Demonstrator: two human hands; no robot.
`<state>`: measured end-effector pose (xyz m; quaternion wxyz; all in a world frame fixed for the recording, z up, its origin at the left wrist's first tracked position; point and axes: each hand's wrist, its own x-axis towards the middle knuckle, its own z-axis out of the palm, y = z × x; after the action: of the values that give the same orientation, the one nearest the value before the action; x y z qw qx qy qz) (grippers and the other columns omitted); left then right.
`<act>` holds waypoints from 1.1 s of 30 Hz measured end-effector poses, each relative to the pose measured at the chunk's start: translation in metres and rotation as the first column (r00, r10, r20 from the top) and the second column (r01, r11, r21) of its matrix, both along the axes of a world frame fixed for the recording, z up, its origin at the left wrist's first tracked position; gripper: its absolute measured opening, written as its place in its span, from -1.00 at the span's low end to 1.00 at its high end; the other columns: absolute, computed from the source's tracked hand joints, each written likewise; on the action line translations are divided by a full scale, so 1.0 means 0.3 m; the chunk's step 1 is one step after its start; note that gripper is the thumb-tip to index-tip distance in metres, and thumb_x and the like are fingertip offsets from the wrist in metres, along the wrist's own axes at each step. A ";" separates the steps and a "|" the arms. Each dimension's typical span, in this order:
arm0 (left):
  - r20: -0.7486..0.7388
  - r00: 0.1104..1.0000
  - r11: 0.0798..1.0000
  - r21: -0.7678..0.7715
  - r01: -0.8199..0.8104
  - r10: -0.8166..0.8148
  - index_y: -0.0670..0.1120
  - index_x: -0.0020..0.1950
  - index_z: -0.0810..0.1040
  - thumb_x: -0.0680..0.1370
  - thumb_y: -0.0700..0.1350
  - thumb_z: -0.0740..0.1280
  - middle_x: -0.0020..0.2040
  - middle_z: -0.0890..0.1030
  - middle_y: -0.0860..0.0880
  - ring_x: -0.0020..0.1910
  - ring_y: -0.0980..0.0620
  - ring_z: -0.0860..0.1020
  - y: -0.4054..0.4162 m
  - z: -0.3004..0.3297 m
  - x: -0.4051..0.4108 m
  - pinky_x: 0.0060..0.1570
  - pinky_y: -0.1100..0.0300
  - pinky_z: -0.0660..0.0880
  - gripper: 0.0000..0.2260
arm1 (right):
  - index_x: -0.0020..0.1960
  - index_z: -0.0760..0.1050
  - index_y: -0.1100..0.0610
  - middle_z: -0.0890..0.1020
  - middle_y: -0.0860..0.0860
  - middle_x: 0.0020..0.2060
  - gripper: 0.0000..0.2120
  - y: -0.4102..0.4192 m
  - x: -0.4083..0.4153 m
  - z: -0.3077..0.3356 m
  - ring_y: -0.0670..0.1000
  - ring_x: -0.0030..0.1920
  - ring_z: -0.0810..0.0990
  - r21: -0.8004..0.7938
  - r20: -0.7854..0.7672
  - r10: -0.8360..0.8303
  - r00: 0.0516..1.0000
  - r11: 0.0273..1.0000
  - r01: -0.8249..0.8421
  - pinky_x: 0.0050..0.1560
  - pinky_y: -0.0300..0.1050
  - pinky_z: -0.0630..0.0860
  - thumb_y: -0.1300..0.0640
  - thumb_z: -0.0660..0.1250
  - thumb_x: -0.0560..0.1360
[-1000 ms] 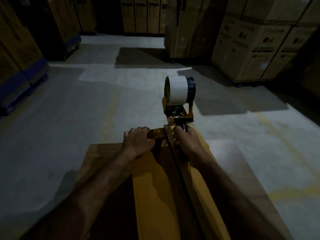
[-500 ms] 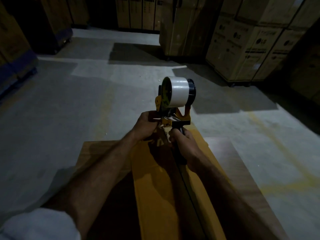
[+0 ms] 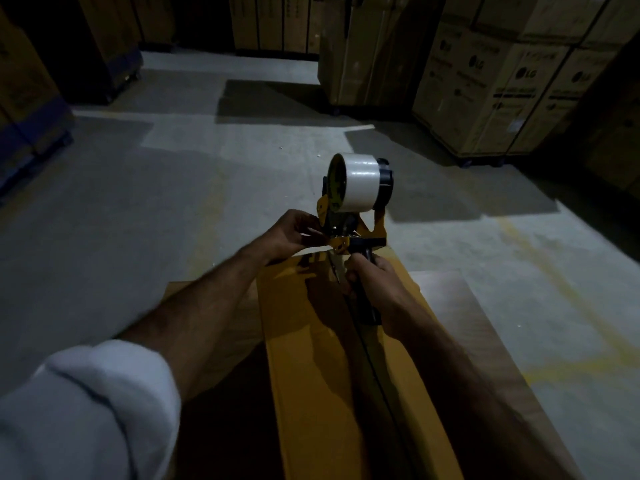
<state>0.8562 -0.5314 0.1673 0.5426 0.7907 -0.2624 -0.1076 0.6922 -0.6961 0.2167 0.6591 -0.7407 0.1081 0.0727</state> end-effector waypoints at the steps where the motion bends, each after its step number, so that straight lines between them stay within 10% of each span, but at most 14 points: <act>1: 0.007 1.000 0.999 0.035 0.027 -0.027 -0.02 -0.05 0.68 0.46 -0.47 0.46 -0.10 0.72 0.11 -0.02 0.17 0.71 0.002 -0.003 0.012 0.09 0.17 0.65 -0.67 | -0.21 0.38 0.07 0.47 -0.05 -0.36 -0.72 -0.001 0.001 0.000 -0.15 -0.42 0.44 -0.021 -0.011 0.010 1.000 1.000 -0.010 -0.28 -0.21 0.38 0.11 0.19 0.68; 17: 0.067 0.969 0.958 0.181 0.224 -0.239 -0.18 0.11 0.66 0.52 -0.43 0.45 0.01 0.69 -0.15 -0.12 0.26 0.66 0.052 -0.071 0.118 -0.04 0.27 0.58 -0.77 | -0.16 0.37 0.09 0.40 -0.03 -0.36 -0.77 0.035 0.017 0.005 -0.05 -0.38 0.35 -0.035 -0.140 -0.011 0.990 0.999 0.006 -0.27 -0.10 0.29 0.09 0.22 0.66; 21: -0.124 0.959 0.944 0.183 0.274 -0.254 -0.30 0.16 0.64 0.59 -0.47 0.32 -0.10 0.68 -0.23 -0.12 -0.11 0.55 0.082 -0.087 0.135 -0.11 0.04 0.47 -0.80 | -0.16 0.35 0.10 0.39 -0.02 -0.35 -0.78 0.033 0.030 0.003 -0.05 -0.37 0.34 -0.008 -0.156 -0.002 0.988 1.000 0.001 -0.25 -0.09 0.29 0.10 0.22 0.66; 26: -0.398 0.876 0.916 0.170 0.363 -0.273 -0.32 0.41 0.47 0.67 -0.36 0.23 -0.16 0.73 0.21 -0.16 0.28 0.66 0.104 -0.079 0.144 -0.16 0.41 0.52 -0.70 | -0.16 0.35 0.10 0.39 -0.02 -0.34 -0.77 0.033 0.031 -0.004 -0.07 -0.39 0.36 -0.052 -0.157 0.013 0.988 0.998 -0.021 -0.31 -0.16 0.32 0.10 0.20 0.67; 33: -0.629 0.667 0.836 0.049 0.546 -0.399 -0.10 0.37 0.60 0.64 0.16 0.33 0.30 0.65 -0.16 0.25 -0.15 0.63 0.171 -0.078 0.114 0.29 -0.01 0.56 -0.56 | -0.14 0.34 0.11 0.40 0.02 -0.29 -0.78 0.039 0.016 -0.018 -0.05 -0.36 0.35 -0.094 -0.131 0.015 0.991 0.995 -0.028 -0.25 -0.08 0.29 0.08 0.22 0.66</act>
<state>0.8904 -0.4802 0.1439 0.4526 0.6772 -0.2611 -0.5180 0.6969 -0.6844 0.2114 0.6138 -0.7661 0.1461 0.1227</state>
